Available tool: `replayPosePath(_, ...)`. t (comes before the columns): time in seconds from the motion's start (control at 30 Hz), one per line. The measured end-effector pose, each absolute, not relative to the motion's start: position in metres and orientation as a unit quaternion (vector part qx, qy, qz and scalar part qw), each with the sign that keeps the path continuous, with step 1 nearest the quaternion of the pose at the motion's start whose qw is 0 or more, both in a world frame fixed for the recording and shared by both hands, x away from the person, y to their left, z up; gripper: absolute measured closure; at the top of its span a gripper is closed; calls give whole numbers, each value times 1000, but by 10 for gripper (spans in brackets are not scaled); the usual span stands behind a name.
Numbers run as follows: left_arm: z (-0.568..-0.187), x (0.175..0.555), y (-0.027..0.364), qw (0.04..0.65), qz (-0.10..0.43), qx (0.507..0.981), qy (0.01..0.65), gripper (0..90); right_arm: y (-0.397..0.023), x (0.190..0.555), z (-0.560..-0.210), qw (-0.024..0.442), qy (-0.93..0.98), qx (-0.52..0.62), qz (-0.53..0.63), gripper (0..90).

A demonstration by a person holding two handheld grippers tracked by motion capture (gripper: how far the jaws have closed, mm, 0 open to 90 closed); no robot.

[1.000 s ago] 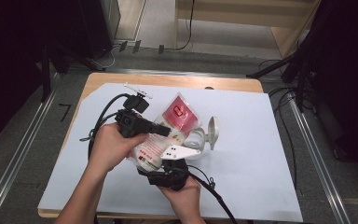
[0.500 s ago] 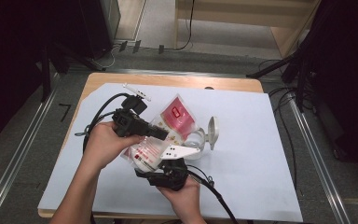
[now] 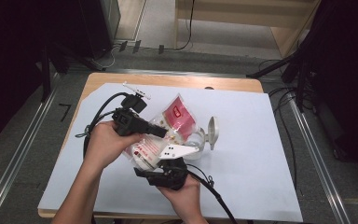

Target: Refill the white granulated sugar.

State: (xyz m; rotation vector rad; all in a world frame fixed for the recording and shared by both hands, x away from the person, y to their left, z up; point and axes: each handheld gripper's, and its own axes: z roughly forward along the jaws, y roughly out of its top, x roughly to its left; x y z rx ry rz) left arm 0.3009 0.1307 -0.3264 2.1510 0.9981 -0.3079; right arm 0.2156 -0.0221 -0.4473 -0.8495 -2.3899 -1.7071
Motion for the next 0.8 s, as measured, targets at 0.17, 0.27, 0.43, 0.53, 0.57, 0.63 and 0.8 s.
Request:
replayPosePath(0.17, -326, 299, 123, 361, -107, 841, 389, 886, -19, 217, -447, 45, -779, -289, -555, 597)
replayPosePath(0.27, -326, 298, 120, 358, -96, 840, 396, 881, -19, 219, -448, 62, -772, -297, -559, 597)
replayPosePath(0.43, -325, 296, 115, 360, -79, 839, 400, 874, -16, 223, -447, 69, -771, -302, -557, 526)
replayPosePath(0.53, -325, 296, 112, 355, -75, 840, 403, 873, -15, 224, -447, 70, -770, -304, -556, 544)
replayPosePath(0.57, -326, 295, 111, 355, -75, 838, 408, 871, -15, 225, -447, 73, -770, -306, -555, 557)
replayPosePath(0.63, -326, 296, 110, 353, -76, 841, 404, 868, -15, 225, -447, 75, -771, -308, -553, 590)
replayPosePath(0.8, -325, 296, 110, 363, -76, 835, 406, 831, -16, 224, -446, 87, -762, -303, -565, 627)
